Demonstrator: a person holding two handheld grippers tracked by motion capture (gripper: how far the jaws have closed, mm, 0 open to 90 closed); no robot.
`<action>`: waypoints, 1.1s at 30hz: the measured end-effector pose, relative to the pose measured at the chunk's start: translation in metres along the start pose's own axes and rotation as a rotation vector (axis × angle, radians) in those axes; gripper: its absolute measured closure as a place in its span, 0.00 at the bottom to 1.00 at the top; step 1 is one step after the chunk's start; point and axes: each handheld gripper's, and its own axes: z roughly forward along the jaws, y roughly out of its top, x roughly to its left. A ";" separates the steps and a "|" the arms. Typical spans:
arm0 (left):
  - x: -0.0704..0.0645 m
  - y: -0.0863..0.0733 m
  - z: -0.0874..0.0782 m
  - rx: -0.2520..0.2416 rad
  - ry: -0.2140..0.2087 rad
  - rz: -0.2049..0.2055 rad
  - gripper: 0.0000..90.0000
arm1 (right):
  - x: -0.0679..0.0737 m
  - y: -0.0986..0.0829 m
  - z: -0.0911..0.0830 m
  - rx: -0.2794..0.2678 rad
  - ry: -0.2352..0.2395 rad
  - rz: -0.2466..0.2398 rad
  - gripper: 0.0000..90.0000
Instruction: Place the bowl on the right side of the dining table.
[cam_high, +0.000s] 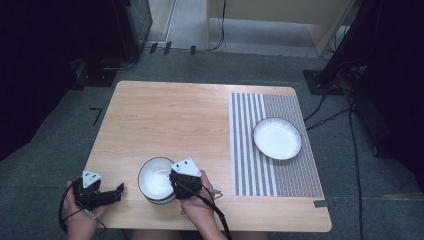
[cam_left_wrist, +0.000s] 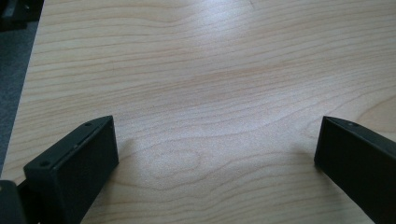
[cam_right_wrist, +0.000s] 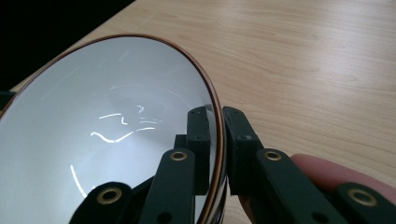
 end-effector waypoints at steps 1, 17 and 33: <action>0.000 0.000 0.000 0.000 0.000 0.001 0.00 | -0.001 0.001 0.000 -0.002 0.013 0.016 0.93; 0.000 0.000 0.000 0.001 -0.001 0.001 0.00 | 0.003 0.007 -0.011 -0.052 0.040 0.004 0.93; 0.000 0.000 0.000 0.000 0.000 0.000 0.00 | -0.003 0.025 -0.032 -0.105 0.044 0.027 0.93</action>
